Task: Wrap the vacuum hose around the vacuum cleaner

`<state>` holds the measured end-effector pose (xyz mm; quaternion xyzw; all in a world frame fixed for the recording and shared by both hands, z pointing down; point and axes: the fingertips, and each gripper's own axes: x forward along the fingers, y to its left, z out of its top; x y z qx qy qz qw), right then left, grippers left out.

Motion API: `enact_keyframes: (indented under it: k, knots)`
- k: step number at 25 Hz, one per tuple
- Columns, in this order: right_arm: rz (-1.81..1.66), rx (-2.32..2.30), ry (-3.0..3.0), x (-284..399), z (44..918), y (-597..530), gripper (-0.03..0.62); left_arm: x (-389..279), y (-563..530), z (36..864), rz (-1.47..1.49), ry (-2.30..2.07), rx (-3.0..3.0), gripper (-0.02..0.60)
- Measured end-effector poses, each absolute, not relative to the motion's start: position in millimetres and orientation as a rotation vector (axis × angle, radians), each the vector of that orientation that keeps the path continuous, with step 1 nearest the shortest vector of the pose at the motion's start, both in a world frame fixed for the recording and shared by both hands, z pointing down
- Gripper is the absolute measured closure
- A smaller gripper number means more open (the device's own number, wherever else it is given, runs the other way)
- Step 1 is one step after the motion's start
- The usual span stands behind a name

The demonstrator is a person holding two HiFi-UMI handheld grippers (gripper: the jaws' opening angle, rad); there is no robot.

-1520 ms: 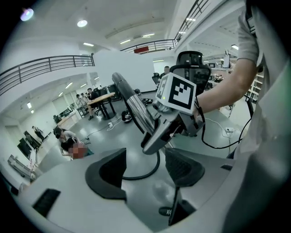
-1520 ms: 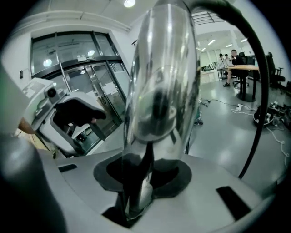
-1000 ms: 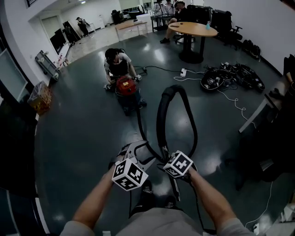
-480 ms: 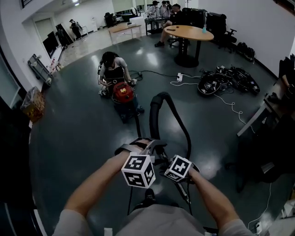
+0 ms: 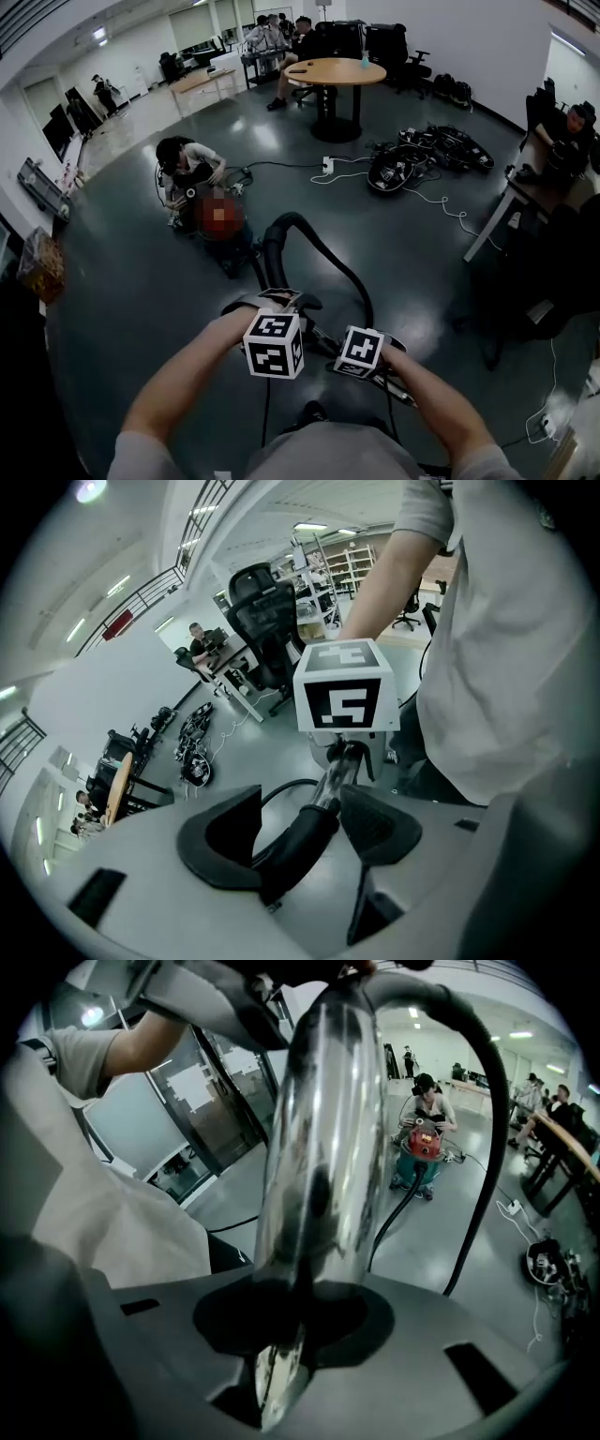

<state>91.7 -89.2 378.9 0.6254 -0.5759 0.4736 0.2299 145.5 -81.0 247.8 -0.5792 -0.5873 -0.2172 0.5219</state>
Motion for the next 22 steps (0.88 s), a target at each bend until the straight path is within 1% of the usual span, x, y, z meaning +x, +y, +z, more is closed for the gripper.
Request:
enact_keyframes:
  k: [8, 14, 16, 22]
  knots:
    - [1.292, 1.818, -1.535, 113, 375, -102, 0.493, 163, -133, 289, -0.606, -1.355, -1.264, 0.310]
    - [1.282, 1.724, -1.457, 118, 378, -94, 0.505, 155, -141, 320, -0.663, -1.406, -1.239, 0.310]
    - [1.259, 1.661, -1.422, 121, 377, -90, 0.510, 151, -141, 328, -0.701, -1.423, -1.247, 0.344]
    - [1.206, 1.490, -1.397, 124, 368, -83, 0.510, 143, -142, 336, -0.808, -1.487, -1.278, 0.354]
